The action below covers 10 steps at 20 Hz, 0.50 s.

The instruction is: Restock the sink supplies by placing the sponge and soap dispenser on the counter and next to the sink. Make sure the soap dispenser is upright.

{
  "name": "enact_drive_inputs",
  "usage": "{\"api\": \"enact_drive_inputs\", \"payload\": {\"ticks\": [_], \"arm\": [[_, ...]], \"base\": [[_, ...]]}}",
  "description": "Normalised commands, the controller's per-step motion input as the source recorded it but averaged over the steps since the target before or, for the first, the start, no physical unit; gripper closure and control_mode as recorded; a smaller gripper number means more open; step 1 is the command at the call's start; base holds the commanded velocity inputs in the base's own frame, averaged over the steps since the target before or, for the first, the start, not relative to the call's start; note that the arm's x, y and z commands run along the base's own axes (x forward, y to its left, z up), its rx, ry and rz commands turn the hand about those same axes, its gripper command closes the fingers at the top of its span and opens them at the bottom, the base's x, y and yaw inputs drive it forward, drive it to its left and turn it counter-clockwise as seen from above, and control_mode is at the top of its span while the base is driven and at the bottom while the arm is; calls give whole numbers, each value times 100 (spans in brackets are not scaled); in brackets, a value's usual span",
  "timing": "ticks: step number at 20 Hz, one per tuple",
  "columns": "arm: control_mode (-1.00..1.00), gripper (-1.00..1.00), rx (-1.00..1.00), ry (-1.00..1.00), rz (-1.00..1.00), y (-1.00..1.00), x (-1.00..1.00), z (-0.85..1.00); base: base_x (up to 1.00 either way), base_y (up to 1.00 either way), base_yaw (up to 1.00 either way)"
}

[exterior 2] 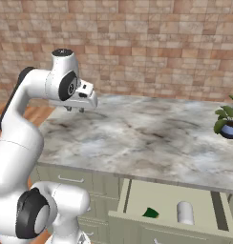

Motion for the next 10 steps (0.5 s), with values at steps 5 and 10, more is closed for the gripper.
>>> {"api": "enact_drive_inputs", "payload": {"ticks": [5, 10], "arm": [[-100, -100, 0, 0, 0, 0, -8, -15], [-100, -100, 6, 1, -2, -67, -24, -84]], "base": [[0, 0, 0], [0, 0, 0]]}}
